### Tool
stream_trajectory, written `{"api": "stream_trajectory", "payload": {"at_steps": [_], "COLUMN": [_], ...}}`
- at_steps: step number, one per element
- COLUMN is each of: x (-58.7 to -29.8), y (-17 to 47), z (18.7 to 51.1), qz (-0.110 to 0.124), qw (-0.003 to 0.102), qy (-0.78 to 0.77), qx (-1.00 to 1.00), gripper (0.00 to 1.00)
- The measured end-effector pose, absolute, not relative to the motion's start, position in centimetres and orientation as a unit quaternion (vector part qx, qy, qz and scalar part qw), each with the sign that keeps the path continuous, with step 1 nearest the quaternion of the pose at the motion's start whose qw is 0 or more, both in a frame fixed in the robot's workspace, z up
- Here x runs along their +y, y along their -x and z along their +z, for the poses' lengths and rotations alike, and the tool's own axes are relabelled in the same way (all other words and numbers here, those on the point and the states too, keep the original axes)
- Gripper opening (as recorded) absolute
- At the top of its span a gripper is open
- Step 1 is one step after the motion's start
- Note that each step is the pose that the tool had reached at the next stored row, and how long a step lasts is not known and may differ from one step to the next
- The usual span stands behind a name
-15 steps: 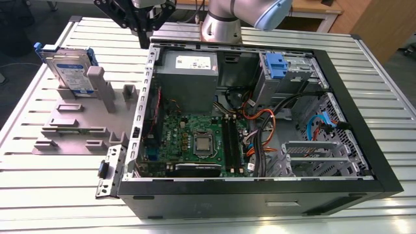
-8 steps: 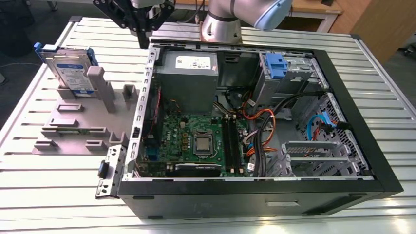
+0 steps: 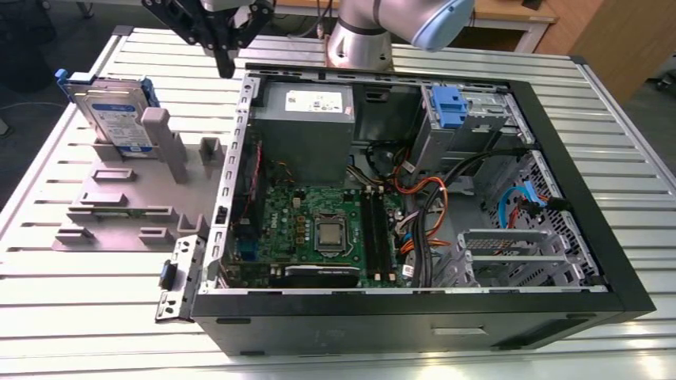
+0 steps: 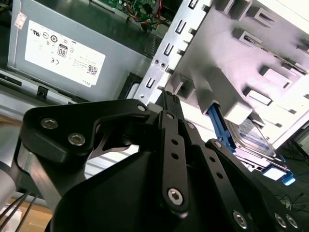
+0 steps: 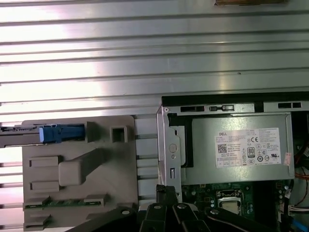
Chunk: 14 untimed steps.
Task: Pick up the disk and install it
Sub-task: 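Reach for the disk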
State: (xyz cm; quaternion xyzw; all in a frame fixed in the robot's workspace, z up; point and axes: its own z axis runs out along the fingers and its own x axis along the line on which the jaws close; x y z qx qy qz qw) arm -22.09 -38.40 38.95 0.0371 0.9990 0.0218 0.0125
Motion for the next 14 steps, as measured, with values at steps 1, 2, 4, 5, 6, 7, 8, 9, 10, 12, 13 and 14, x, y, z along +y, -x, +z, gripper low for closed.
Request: {"api": "stream_trajectory", "payload": {"at_steps": [1,2,4,5,6,7,8,9,10,12,13,14], "x": [-38.34,-38.28,-38.27,-38.26,-38.25,-38.24,-38.23,-38.23,-38.22,-38.22,-38.22,-38.22], "y": [22.24,22.36,22.52,22.63,22.74,22.85,22.96,23.03,23.07,23.14,23.14,23.15], "z": [38.92,38.90,38.84,38.79,38.75,38.72,38.68,38.65,38.63,38.61,38.60,38.60], "qz": [0.022,0.022,0.022,0.022,0.022,0.022,0.022,0.022,0.022,0.022,0.022,0.022], "qw": [0.013,0.013,0.012,0.012,0.012,0.012,0.012,0.011,0.011,0.010,0.010,0.010], "qy": [-0.037,-0.037,-0.038,-0.038,-0.038,-0.038,-0.038,-0.039,-0.039,-0.039,-0.039,-0.039], "qx": [0.999,0.999,0.999,0.999,0.999,0.999,0.999,0.999,0.999,0.999,0.999,0.999], "gripper": [0.11,0.11,0.11,0.11,0.11,0.11,0.11,0.11,0.11,0.11,0.11,0.11]}}
